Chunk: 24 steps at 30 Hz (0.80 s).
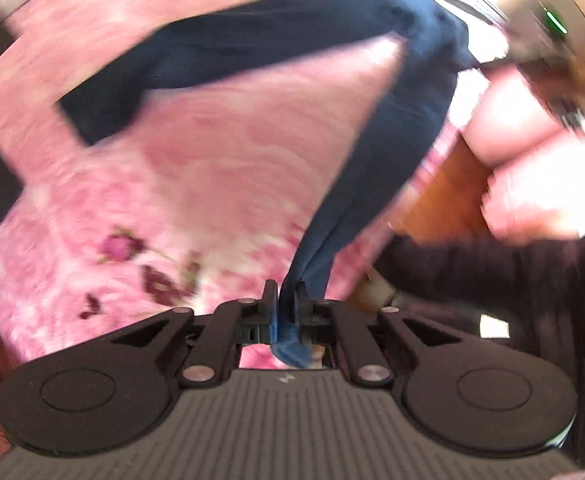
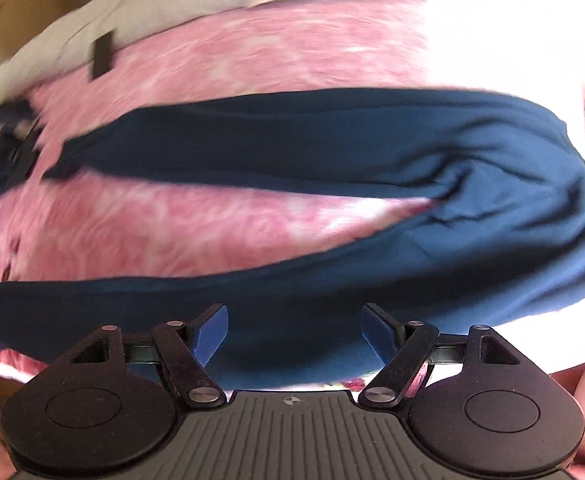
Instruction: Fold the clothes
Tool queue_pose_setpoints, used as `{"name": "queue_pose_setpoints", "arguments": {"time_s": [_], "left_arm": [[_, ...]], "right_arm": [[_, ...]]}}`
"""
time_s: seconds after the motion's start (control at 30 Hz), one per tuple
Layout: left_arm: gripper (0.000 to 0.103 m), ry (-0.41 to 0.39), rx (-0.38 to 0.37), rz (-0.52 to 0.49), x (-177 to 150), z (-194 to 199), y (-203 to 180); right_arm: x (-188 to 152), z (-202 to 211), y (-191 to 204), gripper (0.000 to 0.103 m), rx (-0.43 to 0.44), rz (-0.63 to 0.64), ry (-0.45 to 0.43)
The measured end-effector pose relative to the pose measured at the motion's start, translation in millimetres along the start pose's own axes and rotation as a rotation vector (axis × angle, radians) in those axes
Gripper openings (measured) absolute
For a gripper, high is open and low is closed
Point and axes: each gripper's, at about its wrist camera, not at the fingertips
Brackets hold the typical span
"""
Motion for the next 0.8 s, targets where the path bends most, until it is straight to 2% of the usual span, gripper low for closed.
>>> {"name": "queue_pose_setpoints", "arguments": {"time_s": [0.13,0.17,0.23,0.33,0.4,0.53,0.57,0.67,0.7,0.77,0.8], "left_arm": [[0.012,0.056,0.172,0.189,10,-42,60],[0.012,0.063,0.203,0.197,11,-47,66],[0.023,0.064,0.255,0.146,15,-51,62],[0.033,0.039,0.294,-0.028,19,-52,32],[0.038,0.023,0.313,-0.218,18,-56,1],[0.039,0.050,0.265,-0.583,-4,-84,-64],[0.039,0.077,0.281,-0.651,-10,-95,-75],[0.037,0.160,0.369,-0.793,-26,-131,-93],[0.037,0.172,0.390,-0.798,-27,-138,-94],[0.026,0.193,0.398,-0.803,-26,-143,-94],[0.007,0.202,0.387,-0.802,-25,-142,-95]], "right_arm": [[-1,1,-8,0.077,-0.019,-0.030,-0.002],[-4,2,-11,0.077,-0.024,-0.028,0.004],[-8,2,-17,0.077,-0.035,-0.025,0.014],[-17,0,-33,0.077,-0.051,-0.084,0.039],[-22,-2,-46,0.077,-0.056,-0.163,0.055],[-28,-10,-63,0.077,-0.037,-0.295,0.061],[-29,-12,-67,0.077,-0.034,-0.315,0.059],[-30,-20,-77,0.077,-0.028,-0.379,0.048],[-30,-21,-81,0.077,-0.028,-0.403,0.038],[-28,-22,-90,0.076,-0.028,-0.447,0.017],[-28,-22,-96,0.076,-0.029,-0.467,0.006]]}}
Point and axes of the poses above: each gripper's, at about its wrist camera, not at the fingertips, and z roughly against the way its jaws point, y to its left, x to its top, and after that the axes turned 9 degrees about -z, right-handed
